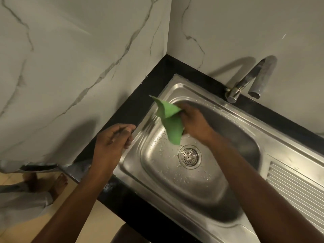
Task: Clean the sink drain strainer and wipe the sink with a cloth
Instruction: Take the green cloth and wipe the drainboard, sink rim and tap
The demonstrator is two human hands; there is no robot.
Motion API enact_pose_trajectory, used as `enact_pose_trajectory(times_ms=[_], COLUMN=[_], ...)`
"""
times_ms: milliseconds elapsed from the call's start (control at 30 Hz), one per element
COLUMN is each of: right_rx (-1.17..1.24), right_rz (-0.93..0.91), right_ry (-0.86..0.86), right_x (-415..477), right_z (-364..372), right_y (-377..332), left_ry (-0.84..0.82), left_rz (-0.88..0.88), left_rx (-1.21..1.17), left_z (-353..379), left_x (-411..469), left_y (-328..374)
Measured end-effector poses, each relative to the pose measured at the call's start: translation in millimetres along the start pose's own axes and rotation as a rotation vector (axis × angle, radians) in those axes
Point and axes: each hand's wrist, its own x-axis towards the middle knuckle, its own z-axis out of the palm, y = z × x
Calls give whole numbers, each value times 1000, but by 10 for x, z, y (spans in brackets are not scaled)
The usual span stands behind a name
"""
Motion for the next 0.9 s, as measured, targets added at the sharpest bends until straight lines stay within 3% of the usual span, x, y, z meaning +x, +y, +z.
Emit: enact_pose_trajectory(times_ms=[67,200,300,400,567,900], right_rx=[108,-60,-293,-720,-1137,-1317], right_rz=[1,-126,-232,-329,-231,-246], right_ry=[57,205,210,159,106,207], right_x=[332,832,998,1169,1301,639], right_z=[-181,-297,-262,-191,20,-488], right_y=[-117,-395,-552,-489,-111,553], left_ry=[18,14,8,-9,-31,-105], left_rz=[-22,-53,-60,-52,-72,-63], left_rx=[9,23,31,29,40,101], left_z=[-14,-15,-15,-23,63,432], left_x=[8,1,-16,-40,-117,-131], left_y=[1,17,2,-42,-159,-105])
